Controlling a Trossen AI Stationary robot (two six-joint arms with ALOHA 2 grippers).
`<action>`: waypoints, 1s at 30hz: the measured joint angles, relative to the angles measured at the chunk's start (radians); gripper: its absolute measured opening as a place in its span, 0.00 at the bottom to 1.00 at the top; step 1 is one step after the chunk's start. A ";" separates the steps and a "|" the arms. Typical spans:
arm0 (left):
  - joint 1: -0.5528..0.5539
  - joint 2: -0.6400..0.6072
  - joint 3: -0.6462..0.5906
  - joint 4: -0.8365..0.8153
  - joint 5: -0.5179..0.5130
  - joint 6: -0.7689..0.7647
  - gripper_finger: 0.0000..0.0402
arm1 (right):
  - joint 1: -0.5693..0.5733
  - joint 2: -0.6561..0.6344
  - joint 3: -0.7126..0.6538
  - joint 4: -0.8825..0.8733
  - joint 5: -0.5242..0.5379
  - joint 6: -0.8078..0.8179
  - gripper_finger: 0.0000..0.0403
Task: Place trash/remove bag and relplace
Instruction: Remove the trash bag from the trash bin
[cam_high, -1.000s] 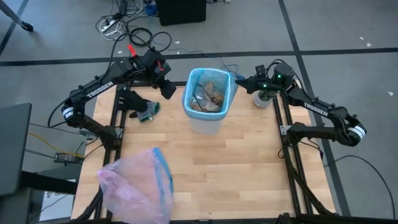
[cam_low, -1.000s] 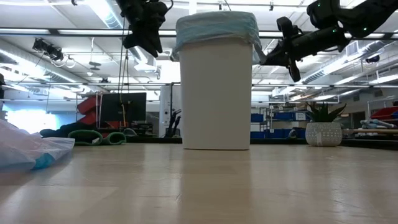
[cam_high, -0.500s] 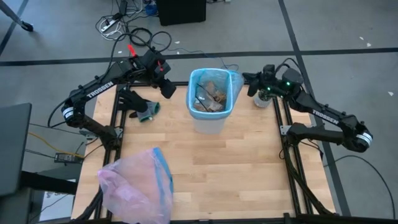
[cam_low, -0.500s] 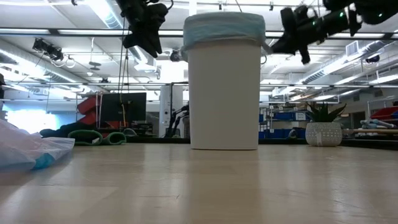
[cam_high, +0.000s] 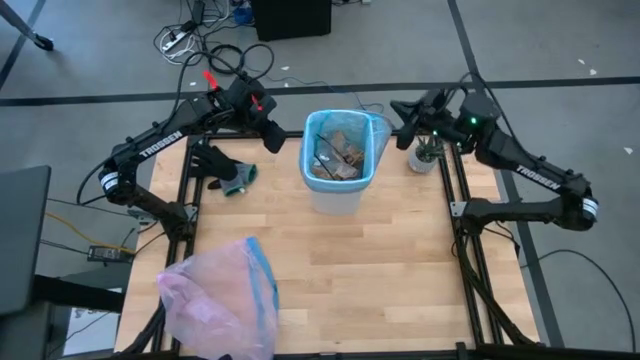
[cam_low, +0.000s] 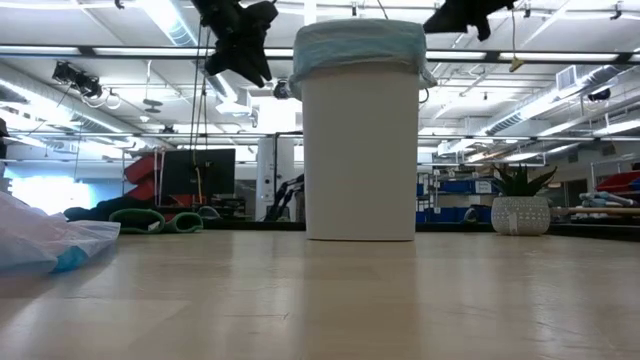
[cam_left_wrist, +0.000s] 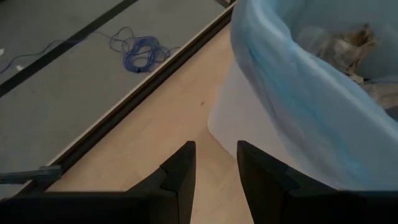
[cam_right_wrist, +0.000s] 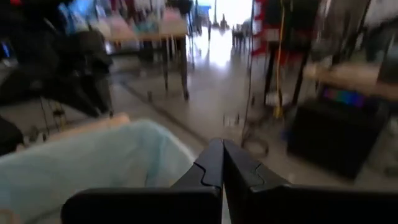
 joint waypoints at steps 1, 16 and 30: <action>0.000 0.000 0.000 -0.003 0.000 0.000 0.31 | -0.009 0.008 0.026 -0.057 -0.014 0.027 0.00; -0.004 0.000 0.000 -0.006 0.106 0.004 0.31 | -0.408 0.189 0.128 -0.384 -0.752 0.277 0.37; -0.030 0.000 0.000 -0.112 0.094 0.011 0.31 | -0.489 0.287 0.128 -0.349 -0.957 0.300 0.38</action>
